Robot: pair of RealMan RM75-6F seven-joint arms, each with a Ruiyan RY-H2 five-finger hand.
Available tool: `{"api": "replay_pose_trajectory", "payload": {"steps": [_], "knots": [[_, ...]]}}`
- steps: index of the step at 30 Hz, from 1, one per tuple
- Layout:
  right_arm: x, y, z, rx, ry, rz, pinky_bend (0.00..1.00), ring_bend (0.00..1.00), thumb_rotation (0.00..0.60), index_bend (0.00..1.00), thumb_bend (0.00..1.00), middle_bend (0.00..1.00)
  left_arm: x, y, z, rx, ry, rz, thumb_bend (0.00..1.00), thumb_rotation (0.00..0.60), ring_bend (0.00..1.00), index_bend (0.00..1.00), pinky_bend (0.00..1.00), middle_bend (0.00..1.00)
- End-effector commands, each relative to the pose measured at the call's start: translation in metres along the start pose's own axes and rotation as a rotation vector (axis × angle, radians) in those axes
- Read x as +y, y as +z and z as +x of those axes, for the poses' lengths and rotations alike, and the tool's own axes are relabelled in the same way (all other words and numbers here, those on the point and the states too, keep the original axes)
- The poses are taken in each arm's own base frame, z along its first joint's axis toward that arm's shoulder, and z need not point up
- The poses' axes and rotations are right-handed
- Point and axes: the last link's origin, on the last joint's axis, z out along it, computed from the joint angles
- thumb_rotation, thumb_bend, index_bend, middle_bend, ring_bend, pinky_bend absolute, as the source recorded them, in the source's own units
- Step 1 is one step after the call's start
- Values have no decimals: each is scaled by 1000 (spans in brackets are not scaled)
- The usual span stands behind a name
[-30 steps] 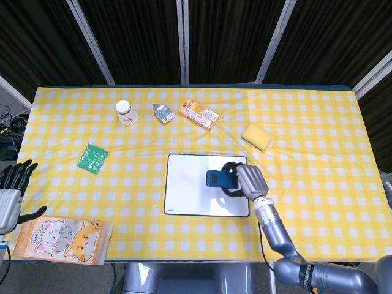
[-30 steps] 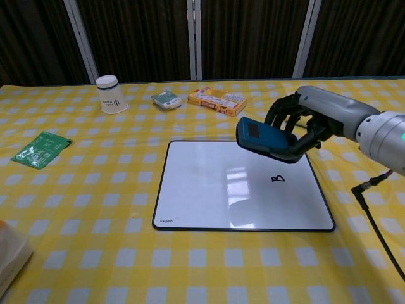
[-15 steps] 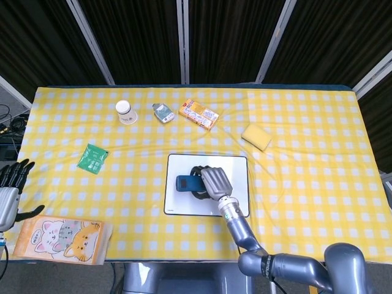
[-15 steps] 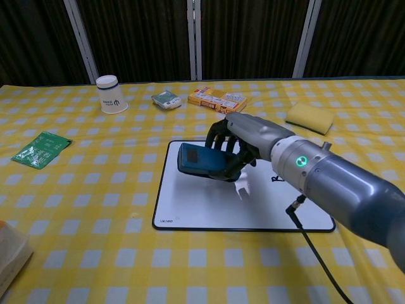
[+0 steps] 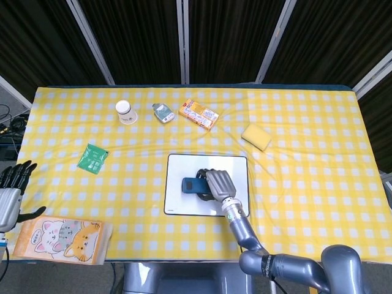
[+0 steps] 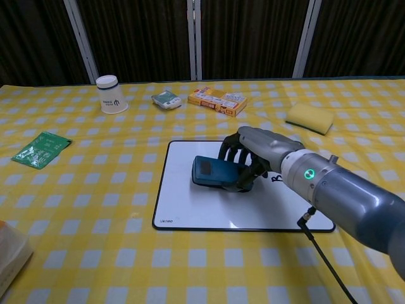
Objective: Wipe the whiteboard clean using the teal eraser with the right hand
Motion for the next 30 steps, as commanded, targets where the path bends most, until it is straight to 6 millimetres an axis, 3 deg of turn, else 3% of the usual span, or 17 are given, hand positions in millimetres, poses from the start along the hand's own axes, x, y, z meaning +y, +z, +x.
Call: {"api": "replay_pose_trajectory", "payload": {"steps": [1,17,22,30], "knots": [[4,-1,2,3,1,-8,729,670,600,860,326,734,1,0,0,0,0,-4,141,600,0,0,0,0],[60,-14,20,7,-57,-138,732,674,600,862,326,738,3,0,2,-3,-14,-11,141,600,0,0,0,0],[59,-15,20,-1,-38,-135,733,674,600,862,326,738,4,0,2,-1,-19,-14,141,600,0,0,0,0],[33,-12,4,-32,-21,-77,733,675,600,862,326,738,4,1,3,-1,-22,-18,142,600,0,0,0,0]]}}
